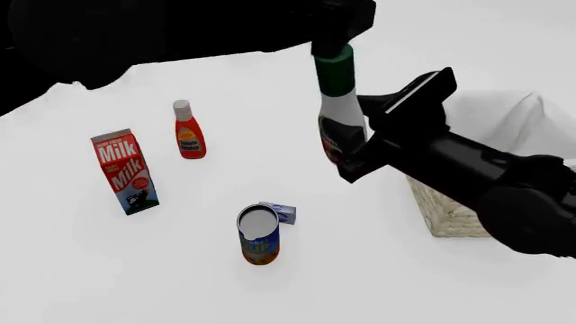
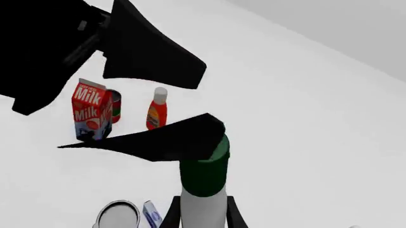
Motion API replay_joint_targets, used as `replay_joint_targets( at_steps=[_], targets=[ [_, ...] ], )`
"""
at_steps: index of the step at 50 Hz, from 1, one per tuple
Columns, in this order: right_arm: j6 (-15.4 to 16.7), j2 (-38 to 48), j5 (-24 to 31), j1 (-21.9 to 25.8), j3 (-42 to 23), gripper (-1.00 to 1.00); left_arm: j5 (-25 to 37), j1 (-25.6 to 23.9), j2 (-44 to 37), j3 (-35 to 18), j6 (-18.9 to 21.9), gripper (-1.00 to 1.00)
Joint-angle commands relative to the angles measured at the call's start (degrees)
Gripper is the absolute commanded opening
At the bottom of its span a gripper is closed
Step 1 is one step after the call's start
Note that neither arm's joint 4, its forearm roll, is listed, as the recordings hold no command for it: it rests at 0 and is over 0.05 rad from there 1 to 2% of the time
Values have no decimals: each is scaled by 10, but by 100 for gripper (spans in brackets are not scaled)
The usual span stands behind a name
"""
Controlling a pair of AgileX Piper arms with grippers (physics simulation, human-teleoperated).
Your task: Pick the salad dressing and place it in the basket.
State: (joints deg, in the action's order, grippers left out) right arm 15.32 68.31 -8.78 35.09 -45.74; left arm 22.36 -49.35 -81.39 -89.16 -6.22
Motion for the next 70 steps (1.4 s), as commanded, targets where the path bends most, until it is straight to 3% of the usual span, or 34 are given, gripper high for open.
replay_joint_targets(
  at_steps=[1, 7, 12, 16, 21, 22, 26, 28, 32, 34, 36, 45, 48, 55, 57, 65, 67, 70],
  targets=[
    [-9, 2, -6, -1, -2, -100, 55, -7, 63, -67, 13, 100],
    [-10, 2, -6, 0, -2, -100, 86, 16, 112, -117, 25, 100],
    [-10, -5, -2, -2, -4, -100, 78, 40, 190, -92, 37, 100],
    [-9, -8, 0, -3, -5, -100, 52, 77, 232, -38, 39, 100],
    [-10, -17, 5, -3, -6, -100, -4, 148, 296, 72, 31, 100],
    [-8, -18, 7, -4, -6, -100, -19, 160, 311, 101, 55, 100],
    [-11, -28, 11, -9, -8, -100, -83, 224, 362, 204, 79, 100],
    [-12, -31, 12, -9, -8, -100, -100, 239, 375, 229, 94, 100],
    [-16, -39, 15, -13, -8, -100, -147, 275, 413, 328, 98, 100],
    [-19, -41, 16, -15, -9, -100, -152, 285, 417, 343, 95, 100],
    [-25, -50, 19, -18, -10, -100, -180, 295, 443, 404, 103, 100],
    [-34, -70, 23, -32, -13, -100, -245, 373, 482, 519, 83, 100],
    [-34, -80, 25, -38, -13, -100, -279, 395, 516, 579, 97, 100],
    [-42, -107, 42, -52, -24, -100, -309, 431, 572, 664, 84, 100],
    [-42, -115, 49, -56, -28, -100, -319, 444, 592, 693, 102, 100],
    [-43, -142, 71, -73, -43, -100, -337, 455, 612, 757, 98, 100],
    [-45, -151, 76, -78, -46, -100, -346, 473, 610, 769, 69, 100],
    [-46, -163, 82, -86, -49, -100, -345, 484, 641, 788, 83, 100]
  ],
)
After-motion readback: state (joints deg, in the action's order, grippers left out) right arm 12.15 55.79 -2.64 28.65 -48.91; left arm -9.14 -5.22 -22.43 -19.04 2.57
